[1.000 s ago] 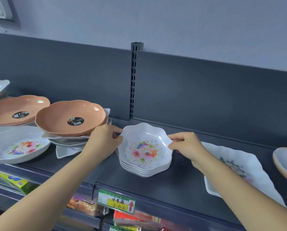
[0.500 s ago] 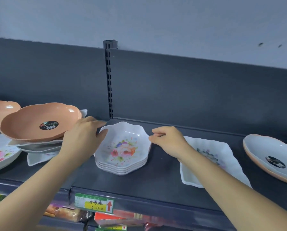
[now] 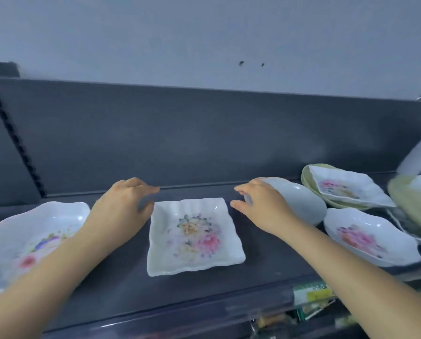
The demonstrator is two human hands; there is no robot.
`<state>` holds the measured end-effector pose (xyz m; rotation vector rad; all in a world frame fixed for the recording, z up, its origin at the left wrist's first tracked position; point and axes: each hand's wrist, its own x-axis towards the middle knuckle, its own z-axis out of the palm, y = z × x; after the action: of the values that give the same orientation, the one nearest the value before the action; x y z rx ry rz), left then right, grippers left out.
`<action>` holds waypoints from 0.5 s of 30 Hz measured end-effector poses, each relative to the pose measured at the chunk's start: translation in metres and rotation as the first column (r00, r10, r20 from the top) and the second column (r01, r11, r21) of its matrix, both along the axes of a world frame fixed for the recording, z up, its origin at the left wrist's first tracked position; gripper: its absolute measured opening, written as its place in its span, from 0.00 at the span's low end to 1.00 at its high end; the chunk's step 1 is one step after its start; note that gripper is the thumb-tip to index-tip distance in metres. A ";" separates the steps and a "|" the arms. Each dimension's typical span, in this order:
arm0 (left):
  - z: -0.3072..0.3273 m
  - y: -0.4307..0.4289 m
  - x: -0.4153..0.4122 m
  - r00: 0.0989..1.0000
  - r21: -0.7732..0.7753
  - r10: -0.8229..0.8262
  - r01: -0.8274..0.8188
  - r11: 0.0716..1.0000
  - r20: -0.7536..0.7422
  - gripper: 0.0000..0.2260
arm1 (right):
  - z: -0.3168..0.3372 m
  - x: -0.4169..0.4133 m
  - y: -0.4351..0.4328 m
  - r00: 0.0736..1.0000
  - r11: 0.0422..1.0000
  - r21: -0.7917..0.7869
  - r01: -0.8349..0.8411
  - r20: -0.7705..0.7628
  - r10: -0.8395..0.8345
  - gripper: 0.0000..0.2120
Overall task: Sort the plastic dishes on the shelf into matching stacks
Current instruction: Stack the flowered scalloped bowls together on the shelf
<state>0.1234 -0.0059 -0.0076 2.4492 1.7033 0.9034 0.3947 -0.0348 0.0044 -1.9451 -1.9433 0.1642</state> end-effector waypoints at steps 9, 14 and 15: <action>-0.005 0.005 0.126 0.972 -0.086 -0.233 0.233 0.969 0.012 0.14 | 0.008 0.141 -0.029 0.962 0.965 -0.051 0.259 -0.078 -0.262 0.19; -0.008 0.000 0.190 0.937 -0.113 -0.349 0.350 0.930 0.029 0.14 | 0.007 0.192 -0.051 0.933 0.941 -0.049 0.335 -0.119 -0.339 0.21; -0.009 -0.002 0.201 0.931 -0.122 -0.362 0.365 0.923 0.045 0.14 | 0.005 0.200 -0.056 0.931 0.939 -0.046 0.341 -0.120 -0.344 0.21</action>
<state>0.3245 -0.0077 -0.0165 2.5325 1.1919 0.7458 0.5948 -0.0910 0.0093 -2.1964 -1.5003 0.2086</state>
